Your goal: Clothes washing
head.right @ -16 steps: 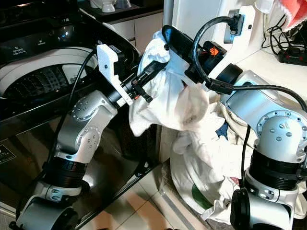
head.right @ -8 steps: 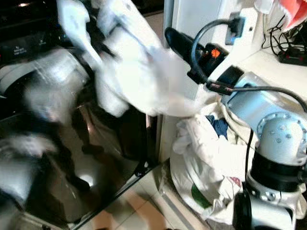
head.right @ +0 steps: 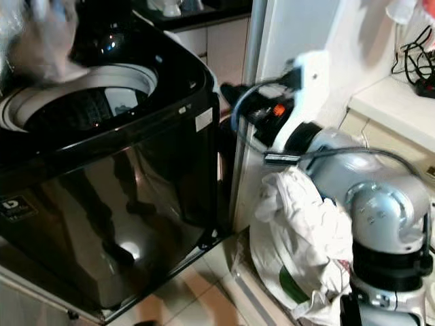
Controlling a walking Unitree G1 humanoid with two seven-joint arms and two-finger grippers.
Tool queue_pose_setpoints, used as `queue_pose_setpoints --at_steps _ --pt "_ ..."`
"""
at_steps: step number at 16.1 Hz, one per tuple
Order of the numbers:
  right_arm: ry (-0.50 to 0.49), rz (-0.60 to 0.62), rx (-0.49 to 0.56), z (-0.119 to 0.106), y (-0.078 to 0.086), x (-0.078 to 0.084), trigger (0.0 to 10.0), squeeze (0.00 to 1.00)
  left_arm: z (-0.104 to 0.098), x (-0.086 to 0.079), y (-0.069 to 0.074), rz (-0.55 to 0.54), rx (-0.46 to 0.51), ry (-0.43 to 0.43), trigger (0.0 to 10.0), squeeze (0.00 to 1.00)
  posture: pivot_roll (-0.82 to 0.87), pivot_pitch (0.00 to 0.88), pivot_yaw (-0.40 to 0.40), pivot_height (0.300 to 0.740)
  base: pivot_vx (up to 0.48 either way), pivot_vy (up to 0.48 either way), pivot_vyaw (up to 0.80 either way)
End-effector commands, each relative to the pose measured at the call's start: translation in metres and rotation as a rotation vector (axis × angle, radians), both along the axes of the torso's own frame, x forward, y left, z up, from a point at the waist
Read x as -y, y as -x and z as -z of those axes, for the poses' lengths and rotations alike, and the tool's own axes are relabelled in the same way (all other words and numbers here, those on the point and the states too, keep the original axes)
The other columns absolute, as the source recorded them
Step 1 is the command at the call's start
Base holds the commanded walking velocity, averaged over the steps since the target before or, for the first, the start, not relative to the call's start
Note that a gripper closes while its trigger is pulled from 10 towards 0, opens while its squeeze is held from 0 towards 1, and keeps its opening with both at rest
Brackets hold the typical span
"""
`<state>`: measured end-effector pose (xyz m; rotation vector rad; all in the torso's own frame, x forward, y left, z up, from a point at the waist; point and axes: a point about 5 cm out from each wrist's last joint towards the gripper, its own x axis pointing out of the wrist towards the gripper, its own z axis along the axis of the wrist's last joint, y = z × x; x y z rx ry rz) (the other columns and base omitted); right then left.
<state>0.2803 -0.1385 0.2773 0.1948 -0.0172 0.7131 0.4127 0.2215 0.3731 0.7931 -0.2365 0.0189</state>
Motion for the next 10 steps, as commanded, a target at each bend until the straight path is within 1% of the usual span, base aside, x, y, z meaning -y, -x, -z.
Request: queue_pose_setpoints --at_steps 1,2,3,4,6,7,8,9,10 --pt "0.024 -0.02 0.021 0.0 0.004 -0.004 10.0 0.0 -0.001 0.005 -0.001 0.029 -0.028 -0.029 10.0 0.0 -0.07 0.0 0.041 0.74 0.0 0.0 0.0" --pt "0.074 -0.059 0.01 0.006 0.009 -0.009 10.0 0.0 0.022 0.004 -0.005 0.029 -0.156 -0.019 10.0 0.33 -0.07 0.0 0.041 0.74 0.0 0.0 0.0" --pt "0.116 -0.106 0.0 0.012 0.014 -0.015 10.0 0.0 0.039 0.0 -0.006 0.013 -0.256 -0.019 10.0 1.0 -0.07 0.0 0.041 0.74 0.0 0.0 0.0" --pt "0.139 -0.138 -0.005 0.015 0.018 -0.019 10.0 0.0 0.049 -0.004 -0.006 -0.009 -0.327 -0.044 10.0 1.0 -0.07 0.0 0.042 0.74 0.0 0.0 0.0" --pt "0.155 -0.156 -0.008 0.018 0.02 -0.021 10.0 0.0 0.059 -0.008 -0.005 -0.018 -0.423 -0.056 10.0 1.0 -0.07 0.0 0.041 0.74 0.0 0.0 0.0" --pt "0.162 -0.158 -0.009 0.019 0.021 -0.021 10.0 0.0 0.065 -0.012 -0.004 -0.028 -0.483 -0.081 10.0 1.0 -0.07 0.0 0.041 0.74 0.0 0.0 0.0" --pt "0.166 -0.159 -0.009 0.02 0.021 -0.021 10.0 0.0 0.068 -0.014 -0.003 -0.035 -0.51 -0.098 10.0 1.0 -0.07 0.0 0.041 0.74 0.0 0.0 0.0" --pt "0.171 -0.162 -0.01 0.021 0.021 -0.021 10.0 0.0 0.072 -0.017 -0.002 -0.043 -0.558 -0.112 10.0 1.0 -0.07 0.0 0.042 0.74 0.0 0.0 0.0" --pt "0.175 -0.164 -0.01 0.021 0.022 -0.021 10.0 0.0 0.073 -0.018 -0.001 -0.039 -0.581 -0.101 10.0 1.0 -0.07 0.0 0.042 0.74 0.0 0.0 0.0"
